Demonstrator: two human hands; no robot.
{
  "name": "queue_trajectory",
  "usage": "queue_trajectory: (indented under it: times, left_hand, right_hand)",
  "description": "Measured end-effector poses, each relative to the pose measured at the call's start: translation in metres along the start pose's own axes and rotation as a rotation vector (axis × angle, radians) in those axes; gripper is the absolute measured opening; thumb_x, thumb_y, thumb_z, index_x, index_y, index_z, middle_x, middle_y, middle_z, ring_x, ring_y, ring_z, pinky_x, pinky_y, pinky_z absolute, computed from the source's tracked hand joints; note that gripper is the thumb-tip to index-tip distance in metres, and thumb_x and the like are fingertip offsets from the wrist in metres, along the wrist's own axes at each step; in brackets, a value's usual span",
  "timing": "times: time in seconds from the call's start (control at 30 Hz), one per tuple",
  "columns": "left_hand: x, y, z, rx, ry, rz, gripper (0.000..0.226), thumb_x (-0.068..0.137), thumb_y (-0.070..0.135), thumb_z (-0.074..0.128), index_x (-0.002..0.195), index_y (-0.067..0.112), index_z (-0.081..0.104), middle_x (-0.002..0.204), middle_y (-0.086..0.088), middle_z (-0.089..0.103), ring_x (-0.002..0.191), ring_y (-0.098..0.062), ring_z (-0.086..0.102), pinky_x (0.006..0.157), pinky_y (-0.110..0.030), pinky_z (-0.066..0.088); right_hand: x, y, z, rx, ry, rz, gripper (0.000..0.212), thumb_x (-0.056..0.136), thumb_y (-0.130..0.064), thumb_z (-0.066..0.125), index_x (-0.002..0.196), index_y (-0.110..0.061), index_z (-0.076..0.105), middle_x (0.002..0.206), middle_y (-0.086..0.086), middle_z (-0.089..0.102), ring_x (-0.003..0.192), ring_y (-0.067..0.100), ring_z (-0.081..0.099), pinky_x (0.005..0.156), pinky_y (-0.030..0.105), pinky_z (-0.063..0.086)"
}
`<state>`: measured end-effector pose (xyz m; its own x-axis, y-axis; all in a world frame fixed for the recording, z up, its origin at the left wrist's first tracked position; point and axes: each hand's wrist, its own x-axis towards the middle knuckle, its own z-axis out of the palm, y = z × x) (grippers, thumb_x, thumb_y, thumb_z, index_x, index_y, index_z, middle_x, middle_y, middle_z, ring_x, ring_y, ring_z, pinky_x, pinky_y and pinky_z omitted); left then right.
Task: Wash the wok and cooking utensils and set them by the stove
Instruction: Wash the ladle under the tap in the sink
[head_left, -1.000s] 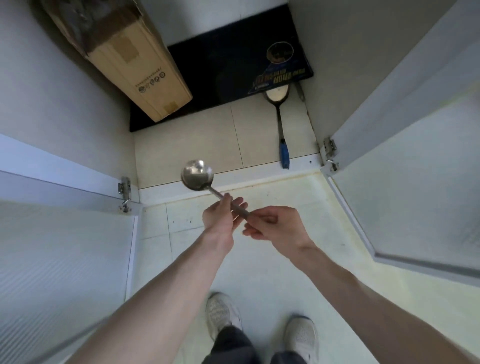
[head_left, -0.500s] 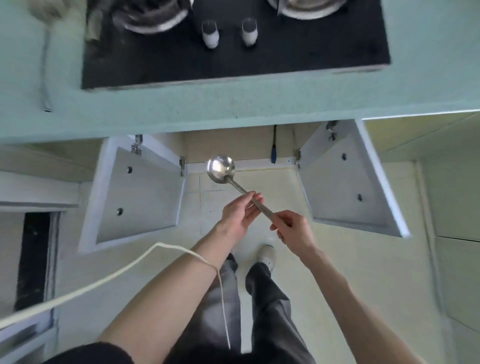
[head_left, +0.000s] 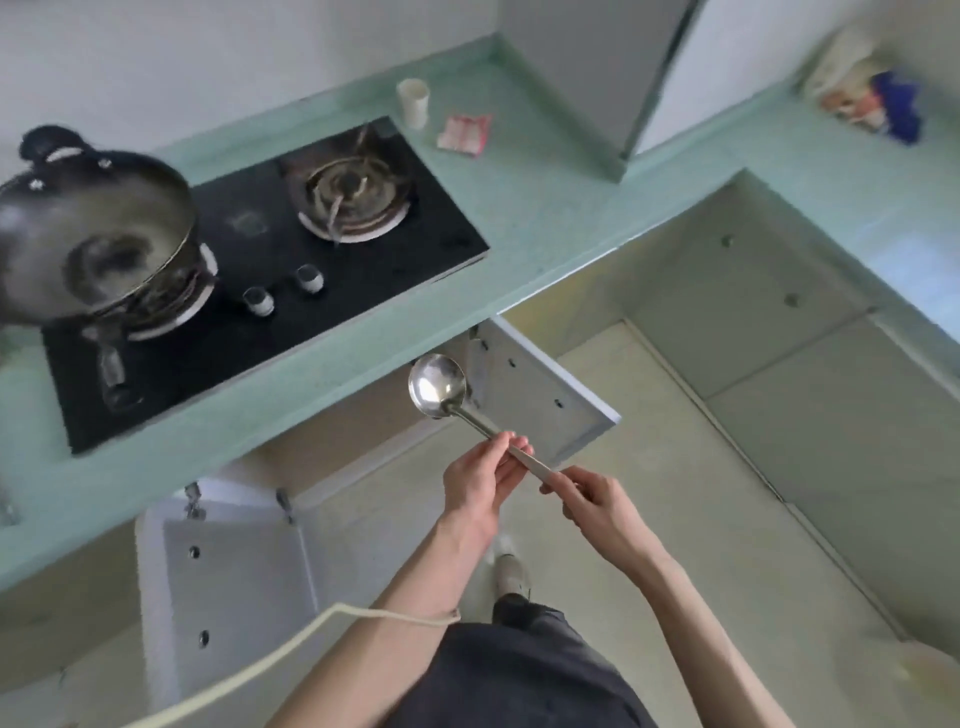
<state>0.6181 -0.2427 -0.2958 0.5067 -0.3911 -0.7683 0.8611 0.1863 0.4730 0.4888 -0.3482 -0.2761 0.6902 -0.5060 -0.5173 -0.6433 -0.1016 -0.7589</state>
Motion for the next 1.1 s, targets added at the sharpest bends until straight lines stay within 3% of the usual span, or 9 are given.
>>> queue_trajectory:
  times: [0.13, 0.4, 0.57, 0.87, 1.1]
  left_hand:
    - [-0.016, -0.012, 0.037, 0.207, -0.131, -0.024, 0.022, 0.095, 0.014, 0.069, 0.111, -0.002, 0.071, 0.103, -0.018, 0.076, 0.097, -0.029, 0.075, 0.085, -0.037, 0.061]
    - [-0.04, -0.077, 0.127, 0.479, -0.315, -0.015, 0.02, 0.096, 0.015, 0.068, 0.107, -0.001, 0.071, 0.1, -0.016, 0.077, 0.089, -0.021, 0.075, 0.082, -0.034, 0.06]
    - [-0.043, -0.135, 0.196, 0.596, -0.372, -0.014, 0.014, 0.095, 0.011, 0.069, 0.104, 0.001, 0.068, 0.094, -0.014, 0.078, 0.085, -0.021, 0.076, 0.071, -0.029, 0.06]
    - [-0.074, -0.256, 0.34, 0.664, -0.492, 0.0, 0.017, 0.098, 0.015, 0.066, 0.104, -0.001, 0.071, 0.098, -0.015, 0.078, 0.093, -0.024, 0.076, 0.08, -0.032, 0.061]
    - [-0.092, -0.344, 0.423, 0.728, -0.631, -0.057, 0.02, 0.101, 0.015, 0.06, 0.106, -0.001, 0.07, 0.103, -0.018, 0.077, 0.097, -0.027, 0.075, 0.079, -0.031, 0.061]
  right_hand:
    - [-0.04, -0.002, -0.025, 0.093, 0.238, 0.01, 0.038, 0.103, -0.045, 0.056, 0.078, -0.021, 0.074, 0.059, -0.008, 0.047, 0.05, 0.009, 0.038, 0.048, 0.021, 0.032]
    - [-0.103, 0.039, -0.091, 0.259, 0.566, 0.066, 0.037, 0.102, -0.039, 0.059, 0.073, -0.019, 0.073, 0.054, -0.008, 0.044, 0.048, 0.009, 0.036, 0.05, 0.022, 0.03]
    - [-0.113, 0.087, -0.153, 0.388, 0.601, 0.139, 0.038, 0.101, -0.042, 0.059, 0.076, -0.019, 0.074, 0.056, -0.009, 0.045, 0.052, 0.012, 0.038, 0.053, 0.029, 0.034]
    - [-0.141, 0.162, -0.311, 0.385, 0.794, 0.166, 0.043, 0.096, -0.051, 0.062, 0.069, -0.018, 0.07, 0.056, -0.006, 0.042, 0.052, 0.014, 0.037, 0.051, 0.028, 0.032]
    - [-0.174, 0.217, -0.393, 0.486, 0.939, 0.152, 0.043, 0.099, -0.045, 0.061, 0.069, -0.017, 0.071, 0.053, -0.008, 0.039, 0.051, 0.014, 0.033, 0.051, 0.029, 0.03]
